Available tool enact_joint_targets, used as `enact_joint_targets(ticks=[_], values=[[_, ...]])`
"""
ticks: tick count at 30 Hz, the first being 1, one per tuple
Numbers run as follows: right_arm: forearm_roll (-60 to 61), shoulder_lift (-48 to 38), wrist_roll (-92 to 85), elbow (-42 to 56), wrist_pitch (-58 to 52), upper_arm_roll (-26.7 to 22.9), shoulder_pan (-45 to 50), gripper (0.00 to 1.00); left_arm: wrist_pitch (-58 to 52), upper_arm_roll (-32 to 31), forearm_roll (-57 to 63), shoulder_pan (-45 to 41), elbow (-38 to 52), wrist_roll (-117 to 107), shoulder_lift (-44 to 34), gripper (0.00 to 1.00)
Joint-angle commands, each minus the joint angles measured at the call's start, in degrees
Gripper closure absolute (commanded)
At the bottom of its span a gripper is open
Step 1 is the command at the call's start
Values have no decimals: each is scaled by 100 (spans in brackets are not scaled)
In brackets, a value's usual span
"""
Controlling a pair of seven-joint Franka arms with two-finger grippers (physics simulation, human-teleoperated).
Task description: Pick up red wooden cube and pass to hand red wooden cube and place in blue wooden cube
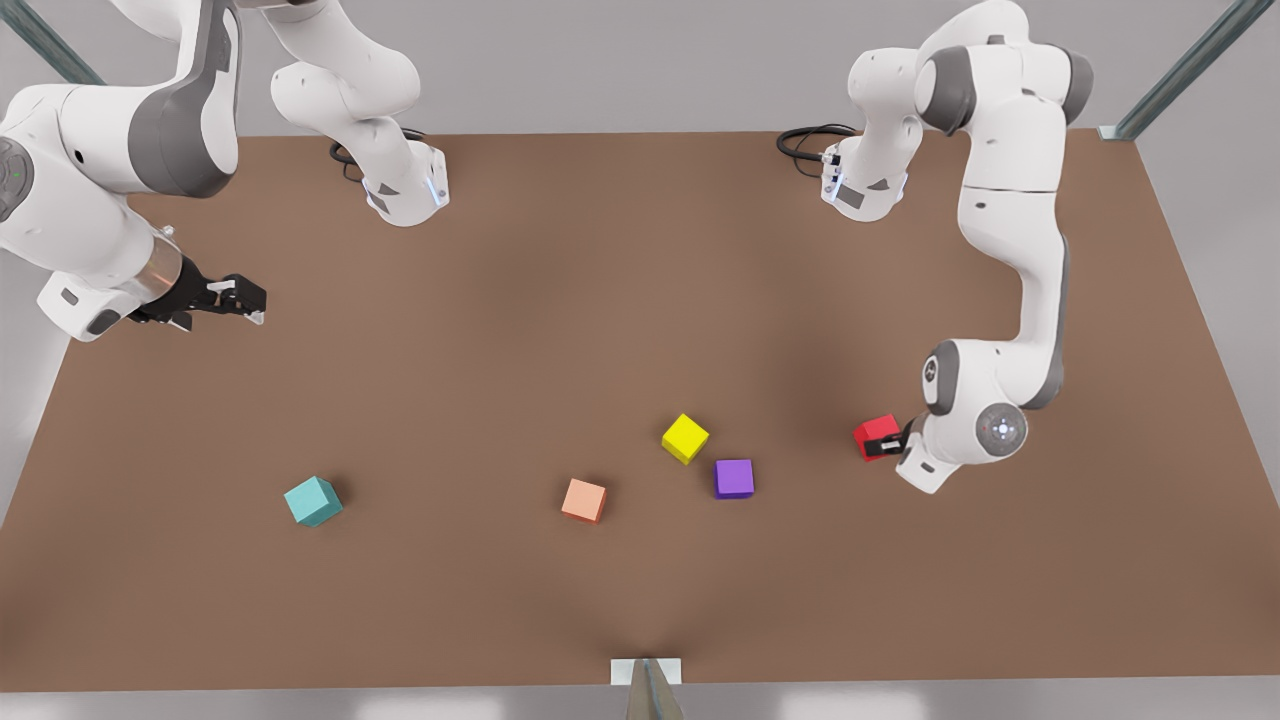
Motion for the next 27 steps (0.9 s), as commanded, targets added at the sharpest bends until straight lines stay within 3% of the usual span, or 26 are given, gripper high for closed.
enact_joint_targets(ticks=[1, 16, 17, 18, 20, 24, 27], values=[[3, -6, -39, -2, -43, -5, 2, 0, 48, 0, 52, -11, -58, -612, 31, 0], [12, 12, -48, -72, -43, 22, 20, 0, 523, 0, 8, -2, -260, -1729, 427, 0], [12, 12, -39, -72, -43, 22, 20, 0, 523, 0, 8, -11, -260, -1720, 436, 3], [20, 12, -48, -72, -43, 13, 20, 0, 523, 0, 8, -11, -251, -1720, 436, 24], [20, 20, -48, -72, -34, 13, 20, 0, 523, 0, 8, -11, -251, -1685, 436, 43], [20, 47, -48, -72, -34, 13, 20, 0, 347, -281, 17, 16, -128, -1650, 409, 47], [38, 47, -48, -72, -25, 13, 20, 0, -1173, -536, 17, 24, 785, -1333, 365, 46]])
